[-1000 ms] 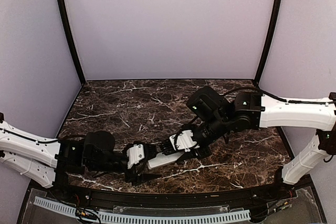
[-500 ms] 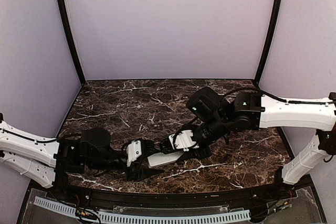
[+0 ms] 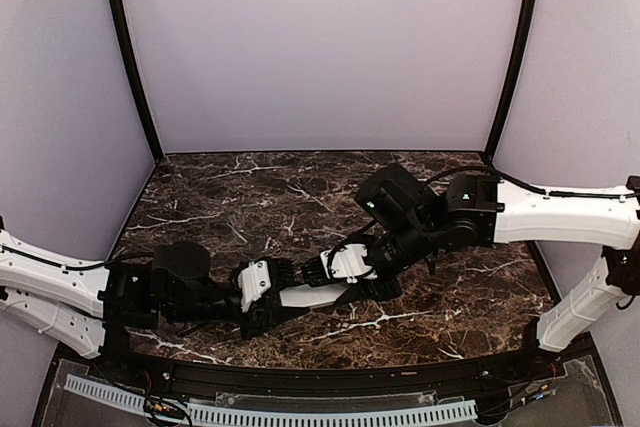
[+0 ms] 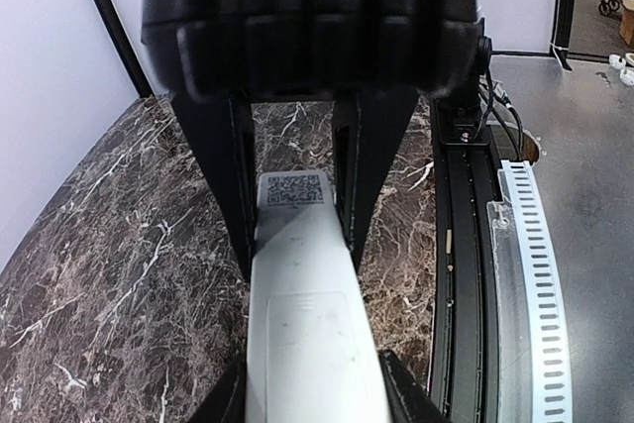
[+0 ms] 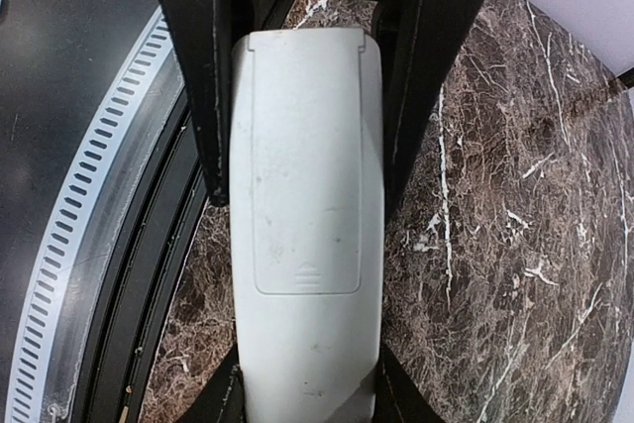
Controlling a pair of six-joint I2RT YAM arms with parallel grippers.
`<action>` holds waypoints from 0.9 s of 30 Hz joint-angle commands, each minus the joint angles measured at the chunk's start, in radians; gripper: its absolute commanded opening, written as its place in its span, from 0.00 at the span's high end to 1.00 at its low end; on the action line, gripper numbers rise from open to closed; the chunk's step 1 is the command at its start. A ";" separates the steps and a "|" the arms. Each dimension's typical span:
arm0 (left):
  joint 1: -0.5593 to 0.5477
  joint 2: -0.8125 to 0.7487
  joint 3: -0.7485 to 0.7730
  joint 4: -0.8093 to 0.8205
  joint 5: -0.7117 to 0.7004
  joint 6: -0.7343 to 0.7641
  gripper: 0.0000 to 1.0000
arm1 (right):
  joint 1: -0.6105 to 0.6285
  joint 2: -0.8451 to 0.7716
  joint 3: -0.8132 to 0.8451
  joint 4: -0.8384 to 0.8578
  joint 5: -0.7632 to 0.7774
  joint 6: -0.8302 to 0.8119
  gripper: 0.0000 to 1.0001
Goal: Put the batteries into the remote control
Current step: Pass from the right arm to the left, then pass from the left arm to the right
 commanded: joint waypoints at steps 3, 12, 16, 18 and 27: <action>-0.006 -0.022 0.024 -0.079 -0.019 -0.023 0.96 | 0.004 -0.023 0.029 0.038 0.003 -0.005 0.86; -0.006 -0.040 0.049 0.029 -0.135 0.007 1.00 | -0.073 -0.208 -0.099 0.378 0.054 0.161 0.01; -0.006 -0.018 0.100 0.174 -0.197 0.091 1.00 | -0.191 -0.415 -0.284 0.750 -0.063 0.360 0.01; -0.006 0.001 0.137 0.272 -0.199 0.134 1.00 | -0.224 -0.491 -0.371 0.939 -0.064 0.476 0.01; -0.008 0.123 0.303 0.639 -0.082 0.212 1.00 | -0.241 -0.537 -0.429 1.247 -0.142 0.782 0.01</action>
